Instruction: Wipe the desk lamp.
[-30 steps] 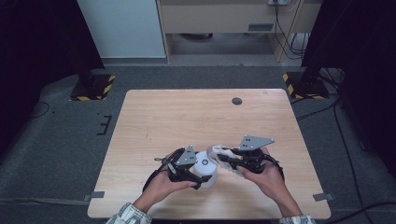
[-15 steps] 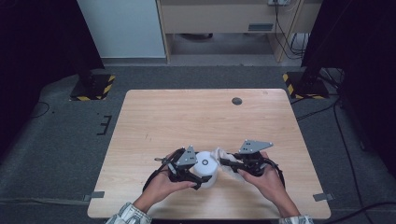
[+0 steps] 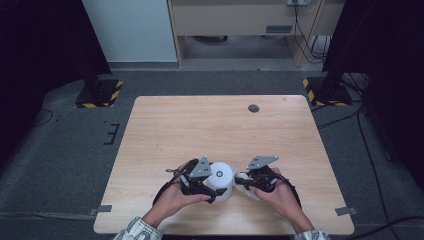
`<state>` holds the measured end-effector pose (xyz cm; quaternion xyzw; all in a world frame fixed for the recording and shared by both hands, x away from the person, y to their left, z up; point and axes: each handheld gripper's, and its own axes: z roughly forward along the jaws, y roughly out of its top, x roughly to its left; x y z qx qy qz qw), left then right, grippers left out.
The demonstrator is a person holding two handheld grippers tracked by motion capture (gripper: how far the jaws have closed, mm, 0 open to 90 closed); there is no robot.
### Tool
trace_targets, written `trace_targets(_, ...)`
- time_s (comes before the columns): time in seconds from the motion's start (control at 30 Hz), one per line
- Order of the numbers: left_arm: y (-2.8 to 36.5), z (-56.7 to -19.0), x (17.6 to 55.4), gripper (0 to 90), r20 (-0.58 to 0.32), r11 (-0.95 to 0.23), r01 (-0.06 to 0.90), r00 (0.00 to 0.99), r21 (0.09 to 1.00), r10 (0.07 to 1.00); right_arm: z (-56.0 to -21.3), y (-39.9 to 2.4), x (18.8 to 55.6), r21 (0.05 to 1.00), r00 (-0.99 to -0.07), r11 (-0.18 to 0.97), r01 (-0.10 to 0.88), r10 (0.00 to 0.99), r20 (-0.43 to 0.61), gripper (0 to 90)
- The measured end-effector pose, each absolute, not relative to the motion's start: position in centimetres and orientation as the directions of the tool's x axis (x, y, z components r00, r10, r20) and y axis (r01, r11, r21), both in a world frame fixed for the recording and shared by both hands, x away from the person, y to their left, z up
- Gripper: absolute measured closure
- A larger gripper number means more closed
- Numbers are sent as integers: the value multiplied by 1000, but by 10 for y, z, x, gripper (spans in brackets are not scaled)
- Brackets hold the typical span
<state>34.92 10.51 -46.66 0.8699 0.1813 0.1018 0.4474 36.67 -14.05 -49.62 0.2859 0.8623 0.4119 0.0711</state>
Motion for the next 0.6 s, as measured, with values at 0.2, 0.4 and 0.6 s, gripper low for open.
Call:
trace_targets(0.2, 105, -467, 350, 77, 15, -536, 224, 914, 814, 405, -474, -149, 360, 813, -833, 433, 390, 542, 111, 734)
trace_targets(0.4, 104, -466, 350, 78, 14, -541, 228, 914, 810, 406, -467, -147, 362, 825, -834, 419, 379, 540, 110, 734)
trace_targets(0.6, 105, -466, 350, 78, 10, -538, 229, 914, 811, 405, -491, -138, 368, 754, -821, 493, 434, 561, 105, 734)
